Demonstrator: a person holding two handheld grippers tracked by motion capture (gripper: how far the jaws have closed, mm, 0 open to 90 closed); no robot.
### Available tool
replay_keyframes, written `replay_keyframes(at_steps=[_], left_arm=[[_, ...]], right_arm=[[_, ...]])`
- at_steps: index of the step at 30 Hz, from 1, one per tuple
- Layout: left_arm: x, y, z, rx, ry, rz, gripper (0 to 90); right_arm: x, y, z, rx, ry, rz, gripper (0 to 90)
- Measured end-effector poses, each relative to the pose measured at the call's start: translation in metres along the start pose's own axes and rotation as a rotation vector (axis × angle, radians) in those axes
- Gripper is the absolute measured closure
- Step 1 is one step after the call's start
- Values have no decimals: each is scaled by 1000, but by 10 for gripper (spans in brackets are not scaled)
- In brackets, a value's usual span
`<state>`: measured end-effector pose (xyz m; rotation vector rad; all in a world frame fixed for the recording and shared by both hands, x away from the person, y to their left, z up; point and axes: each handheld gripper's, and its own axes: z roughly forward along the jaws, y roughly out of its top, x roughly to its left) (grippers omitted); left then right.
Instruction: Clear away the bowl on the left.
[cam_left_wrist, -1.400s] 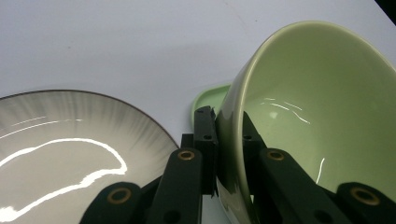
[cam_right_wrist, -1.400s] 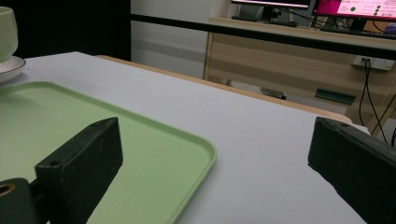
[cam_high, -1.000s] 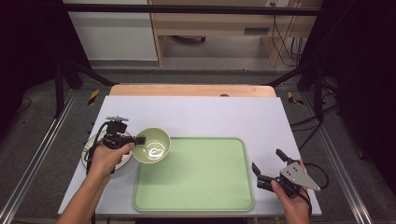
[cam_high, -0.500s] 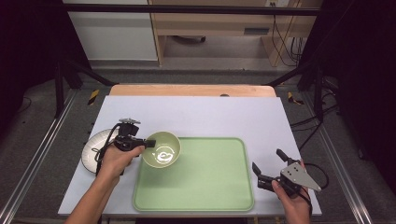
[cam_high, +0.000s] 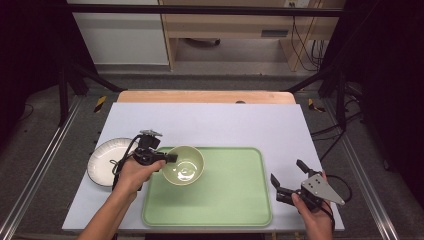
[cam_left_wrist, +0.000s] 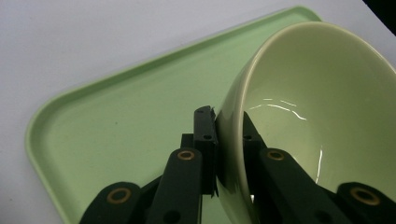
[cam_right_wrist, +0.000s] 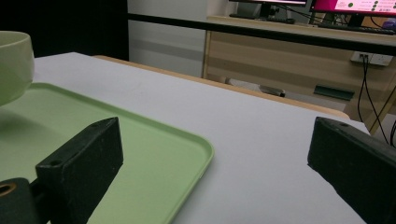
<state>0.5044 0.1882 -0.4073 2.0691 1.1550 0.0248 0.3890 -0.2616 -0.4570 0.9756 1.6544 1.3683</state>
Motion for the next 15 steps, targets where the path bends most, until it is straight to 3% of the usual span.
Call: replay_keyframes(at_steps=[15], left_arm=[[-24, 2, 17, 32, -47, 47, 832]], right_arm=[[0, 1, -2, -5, 0, -3, 34]])
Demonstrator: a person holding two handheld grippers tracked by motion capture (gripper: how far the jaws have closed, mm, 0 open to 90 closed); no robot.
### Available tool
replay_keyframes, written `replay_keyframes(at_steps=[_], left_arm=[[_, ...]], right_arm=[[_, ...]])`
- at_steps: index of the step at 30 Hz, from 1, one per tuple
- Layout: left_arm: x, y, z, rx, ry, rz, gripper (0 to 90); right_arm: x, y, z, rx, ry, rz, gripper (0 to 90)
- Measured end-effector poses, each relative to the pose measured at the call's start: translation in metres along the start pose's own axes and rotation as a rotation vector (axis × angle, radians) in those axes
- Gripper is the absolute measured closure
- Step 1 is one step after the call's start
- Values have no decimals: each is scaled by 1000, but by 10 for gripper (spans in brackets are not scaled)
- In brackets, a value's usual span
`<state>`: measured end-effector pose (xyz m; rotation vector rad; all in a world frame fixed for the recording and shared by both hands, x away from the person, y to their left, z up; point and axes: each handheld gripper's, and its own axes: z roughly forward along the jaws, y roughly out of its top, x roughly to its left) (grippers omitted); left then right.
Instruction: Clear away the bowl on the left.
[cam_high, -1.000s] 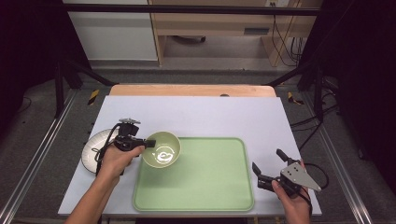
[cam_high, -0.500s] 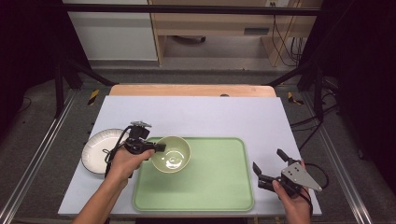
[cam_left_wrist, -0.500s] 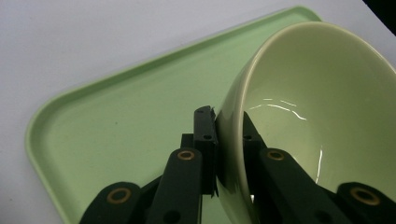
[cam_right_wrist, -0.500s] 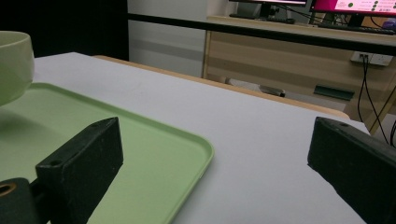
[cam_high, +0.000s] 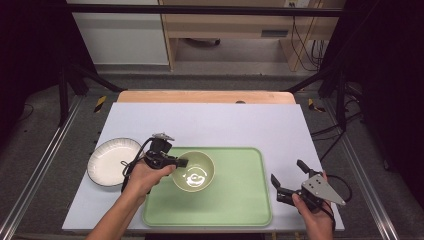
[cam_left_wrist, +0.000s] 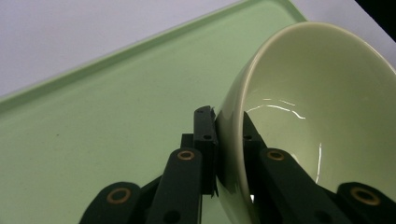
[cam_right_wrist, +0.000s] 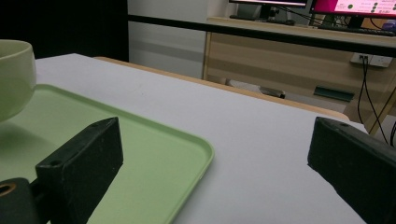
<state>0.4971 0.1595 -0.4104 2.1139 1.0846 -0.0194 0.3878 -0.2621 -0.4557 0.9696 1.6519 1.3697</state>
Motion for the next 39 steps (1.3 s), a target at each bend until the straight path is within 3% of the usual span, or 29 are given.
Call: replay_keyframes(at_steps=[7, 17, 39], left_arm=[[-5, -3, 10, 28, -12, 12, 832], [-9, -5, 17, 32, -23, 11, 831], [-6, -14, 23, 58, -32, 6, 831]], right_arm=[[-1, 0, 0, 0, -1, 2, 34], [0, 0, 0, 2, 0, 0, 34], [0, 0, 0, 0, 8, -3, 35]])
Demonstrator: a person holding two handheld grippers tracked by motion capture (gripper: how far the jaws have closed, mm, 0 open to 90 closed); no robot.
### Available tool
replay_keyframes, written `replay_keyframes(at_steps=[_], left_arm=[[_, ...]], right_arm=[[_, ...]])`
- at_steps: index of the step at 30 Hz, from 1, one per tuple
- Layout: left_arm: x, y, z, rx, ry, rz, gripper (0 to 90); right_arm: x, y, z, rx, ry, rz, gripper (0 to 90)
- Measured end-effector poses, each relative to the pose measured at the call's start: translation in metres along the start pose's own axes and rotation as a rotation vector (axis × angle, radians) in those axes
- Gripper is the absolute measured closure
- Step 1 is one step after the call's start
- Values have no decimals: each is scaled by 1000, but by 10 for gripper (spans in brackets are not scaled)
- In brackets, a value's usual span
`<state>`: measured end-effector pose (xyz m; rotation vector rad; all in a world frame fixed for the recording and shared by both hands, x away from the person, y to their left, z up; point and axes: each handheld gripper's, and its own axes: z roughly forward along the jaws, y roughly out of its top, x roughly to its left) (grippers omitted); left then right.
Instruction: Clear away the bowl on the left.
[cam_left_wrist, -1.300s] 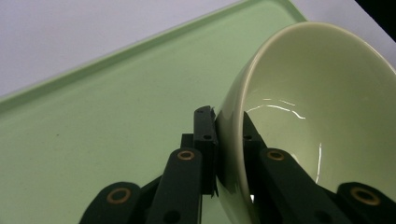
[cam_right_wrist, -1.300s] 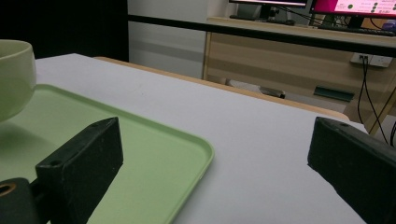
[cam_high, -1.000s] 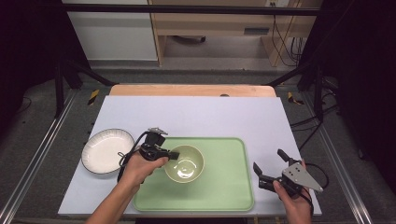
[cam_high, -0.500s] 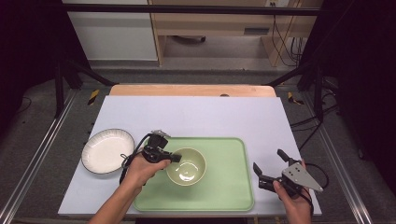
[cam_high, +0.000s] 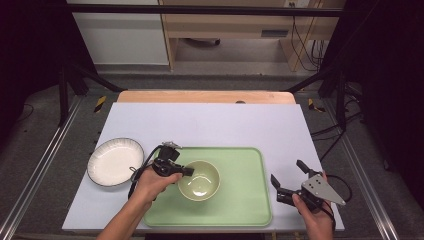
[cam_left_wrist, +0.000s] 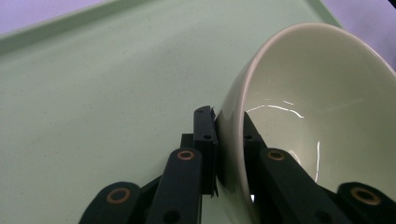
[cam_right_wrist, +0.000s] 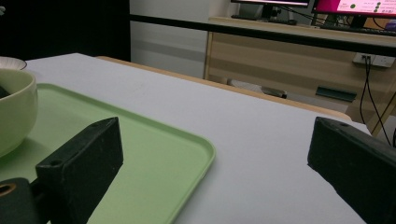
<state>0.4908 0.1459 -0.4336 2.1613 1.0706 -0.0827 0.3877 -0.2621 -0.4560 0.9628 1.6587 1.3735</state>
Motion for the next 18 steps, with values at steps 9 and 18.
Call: replay_keyframes(at_steps=[9, 18], left_arm=[[0, -3, 4, 3, -2, -6, 830], [2, -2, 3, 2, -9, -8, 830]], right_arm=[[1, 0, 0, 6, 5, 0, 36], [1, 0, 1, 9, 7, 5, 37]])
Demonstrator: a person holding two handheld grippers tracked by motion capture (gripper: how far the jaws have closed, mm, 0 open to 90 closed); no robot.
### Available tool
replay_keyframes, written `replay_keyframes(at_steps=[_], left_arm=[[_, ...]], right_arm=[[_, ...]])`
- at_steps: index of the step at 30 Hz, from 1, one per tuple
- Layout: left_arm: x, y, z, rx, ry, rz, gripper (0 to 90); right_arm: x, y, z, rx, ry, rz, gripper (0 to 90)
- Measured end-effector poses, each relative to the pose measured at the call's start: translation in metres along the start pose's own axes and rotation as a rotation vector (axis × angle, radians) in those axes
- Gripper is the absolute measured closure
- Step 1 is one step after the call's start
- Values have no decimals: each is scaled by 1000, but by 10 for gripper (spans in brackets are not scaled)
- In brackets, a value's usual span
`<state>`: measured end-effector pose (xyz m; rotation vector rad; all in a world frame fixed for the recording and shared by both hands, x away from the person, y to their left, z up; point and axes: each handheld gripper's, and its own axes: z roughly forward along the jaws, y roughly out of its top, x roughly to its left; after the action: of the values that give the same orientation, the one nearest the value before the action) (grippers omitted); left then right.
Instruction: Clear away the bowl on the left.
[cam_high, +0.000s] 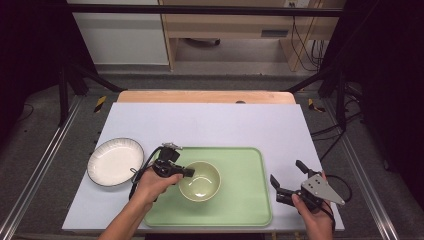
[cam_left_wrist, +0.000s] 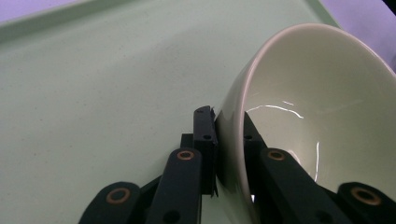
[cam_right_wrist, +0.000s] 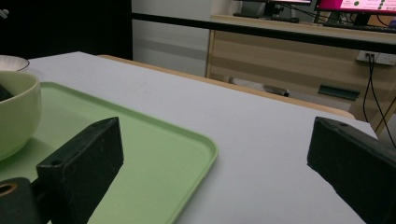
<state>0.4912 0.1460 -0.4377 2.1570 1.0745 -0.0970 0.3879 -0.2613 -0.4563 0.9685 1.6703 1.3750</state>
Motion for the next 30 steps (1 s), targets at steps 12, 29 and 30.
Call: replay_keyframes(at_steps=[12, 29, 30], left_arm=[[5, -3, 3, 6, 15, -17, 829], [8, -5, 6, 13, 17, -33, 827], [8, -5, 6, 14, 17, -33, 827]], right_arm=[[0, 0, 0, 3, 3, 3, 38], [0, 0, 0, 6, 3, 3, 39], [0, 0, 0, 6, 3, 3, 39]])
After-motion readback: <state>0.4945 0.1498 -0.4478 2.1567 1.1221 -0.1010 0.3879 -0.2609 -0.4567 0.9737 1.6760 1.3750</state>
